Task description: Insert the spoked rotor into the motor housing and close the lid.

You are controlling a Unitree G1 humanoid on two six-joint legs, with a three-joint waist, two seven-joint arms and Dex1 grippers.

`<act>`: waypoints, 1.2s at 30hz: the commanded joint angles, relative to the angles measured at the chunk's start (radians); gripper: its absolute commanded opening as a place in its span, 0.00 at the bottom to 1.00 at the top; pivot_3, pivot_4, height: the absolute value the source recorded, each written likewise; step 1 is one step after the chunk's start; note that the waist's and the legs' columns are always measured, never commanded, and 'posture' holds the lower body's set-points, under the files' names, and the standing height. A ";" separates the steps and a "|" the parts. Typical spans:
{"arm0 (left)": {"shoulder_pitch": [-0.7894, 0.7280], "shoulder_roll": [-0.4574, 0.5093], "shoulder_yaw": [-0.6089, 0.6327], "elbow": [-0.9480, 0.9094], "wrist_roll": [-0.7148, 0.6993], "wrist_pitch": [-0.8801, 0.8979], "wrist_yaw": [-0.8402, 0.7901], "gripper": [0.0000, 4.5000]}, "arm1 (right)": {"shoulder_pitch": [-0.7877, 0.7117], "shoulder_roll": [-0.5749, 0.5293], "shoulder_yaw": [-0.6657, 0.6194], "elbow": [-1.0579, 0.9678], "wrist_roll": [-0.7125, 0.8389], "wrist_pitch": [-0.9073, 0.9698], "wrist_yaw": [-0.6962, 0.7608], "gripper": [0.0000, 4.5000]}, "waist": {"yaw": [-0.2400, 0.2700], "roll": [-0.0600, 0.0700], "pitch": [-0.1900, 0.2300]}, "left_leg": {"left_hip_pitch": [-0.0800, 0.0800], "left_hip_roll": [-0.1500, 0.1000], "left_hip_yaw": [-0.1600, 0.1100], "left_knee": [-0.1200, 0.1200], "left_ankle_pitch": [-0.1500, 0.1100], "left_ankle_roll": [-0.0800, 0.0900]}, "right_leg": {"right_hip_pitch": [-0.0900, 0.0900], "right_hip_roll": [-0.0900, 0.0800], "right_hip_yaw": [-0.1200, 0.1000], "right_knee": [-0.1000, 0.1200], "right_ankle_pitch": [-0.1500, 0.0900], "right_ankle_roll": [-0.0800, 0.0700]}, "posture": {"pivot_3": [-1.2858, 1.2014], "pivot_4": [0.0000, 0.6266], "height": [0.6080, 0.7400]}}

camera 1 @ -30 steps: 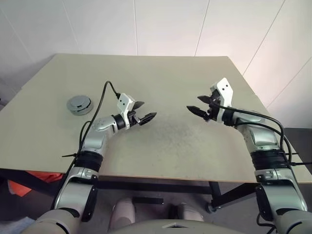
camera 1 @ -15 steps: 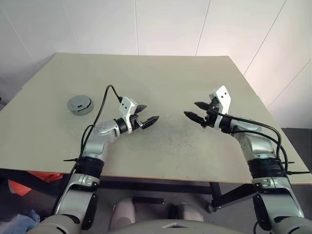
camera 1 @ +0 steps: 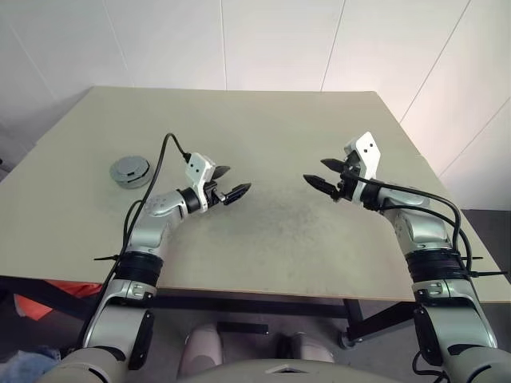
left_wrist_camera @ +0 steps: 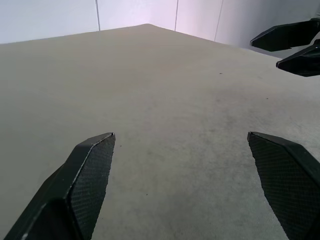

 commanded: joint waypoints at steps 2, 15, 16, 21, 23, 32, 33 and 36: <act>-0.049 -0.004 0.015 0.007 -0.005 -0.029 0.004 1.00 | -0.025 -0.007 -0.013 0.000 -0.013 -0.030 -0.018 0.83 | 0.000 0.000 0.000 | 0.000 0.000 0.000 0.000 0.000 0.000 | 0.000 0.000 0.000 0.000 0.000 0.000 | 0.52 0.00 1.00; -0.076 -0.035 0.005 0.048 0.001 -0.053 0.005 1.00 | -0.026 -0.019 -0.022 0.014 -0.034 -0.038 -0.048 0.83 | 0.000 0.000 0.000 | 0.000 0.000 0.000 0.000 0.000 0.000 | 0.000 0.000 0.000 0.000 0.000 0.000 | 0.52 0.00 1.00; -0.073 -0.035 0.006 0.043 0.000 -0.051 0.005 1.00 | -0.029 -0.018 -0.021 0.019 -0.035 -0.041 -0.048 0.83 | 0.000 0.000 0.000 | 0.000 0.000 0.000 0.000 0.000 0.000 | 0.000 0.000 0.000 0.000 0.000 0.000 | 0.52 0.00 1.00; -0.066 -0.030 0.002 0.023 0.004 -0.038 0.009 1.00 | -0.052 -0.010 -0.007 0.057 -0.043 -0.057 -0.040 0.83 | 0.000 0.000 0.000 | 0.000 0.000 0.000 0.000 0.000 0.000 | 0.000 0.000 0.000 0.000 0.000 0.000 | 0.52 0.00 1.00; -0.062 -0.029 0.004 0.020 0.000 -0.038 0.006 1.00 | -0.055 -0.009 -0.007 0.065 -0.048 -0.062 -0.045 0.83 | 0.000 0.000 0.000 | 0.000 0.000 0.000 0.000 0.000 0.000 | 0.000 0.000 0.000 0.000 0.000 0.000 | 0.52 0.00 1.00; -0.078 -0.032 0.001 0.054 0.015 -0.059 0.003 1.00 | -0.053 -0.008 -0.016 0.090 -0.061 -0.078 -0.066 0.83 | 0.000 0.000 0.000 | 0.000 0.000 0.000 0.000 0.000 0.000 | 0.000 0.000 0.000 -0.001 0.000 0.000 | 0.52 0.00 1.00; -0.078 -0.029 0.000 0.057 0.017 -0.061 0.000 1.00 | -0.054 -0.007 -0.018 0.088 -0.056 -0.074 -0.063 0.83 | 0.000 0.000 0.000 | 0.000 0.000 0.000 0.000 0.000 0.000 | 0.000 0.000 0.000 -0.001 0.000 0.000 | 0.52 0.00 1.00; -0.083 -0.028 0.001 0.071 0.021 -0.069 0.000 1.00 | -0.051 -0.003 -0.031 0.071 -0.022 -0.051 -0.045 0.95 | 0.000 0.000 0.000 | 0.000 0.000 0.000 0.000 0.000 0.000 | 0.000 0.000 0.000 -0.001 0.000 0.000 | 0.52 0.00 1.00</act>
